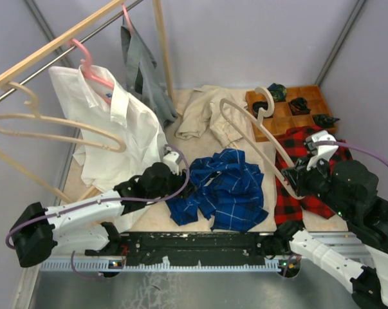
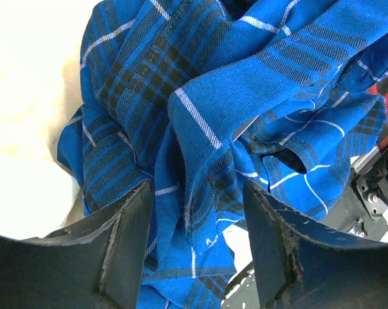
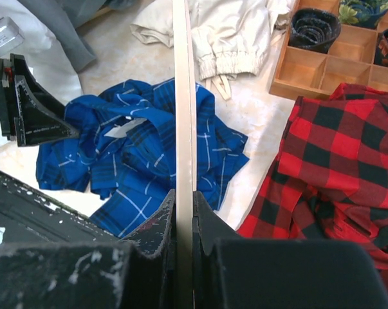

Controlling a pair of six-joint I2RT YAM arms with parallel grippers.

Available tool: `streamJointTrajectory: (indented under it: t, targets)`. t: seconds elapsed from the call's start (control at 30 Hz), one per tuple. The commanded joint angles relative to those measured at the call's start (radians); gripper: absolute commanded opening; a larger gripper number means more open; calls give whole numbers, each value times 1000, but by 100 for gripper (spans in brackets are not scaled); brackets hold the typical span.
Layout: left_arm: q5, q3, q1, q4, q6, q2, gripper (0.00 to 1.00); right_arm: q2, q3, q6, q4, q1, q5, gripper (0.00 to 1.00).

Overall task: Place the shirt on the hanger
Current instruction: Hang the shirt on the hanger.

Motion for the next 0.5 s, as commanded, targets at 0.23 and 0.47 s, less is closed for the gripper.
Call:
streamJointTrajectory:
  t: [0.23,0.47]
  targets:
    - [-6,-4,-1,134,-41,41,44,-1,-46,5,79,-5,-7,0]
    - [-96,99,-1,1,-56,102,0,-1,-2,-47,38,-5,-52,0]
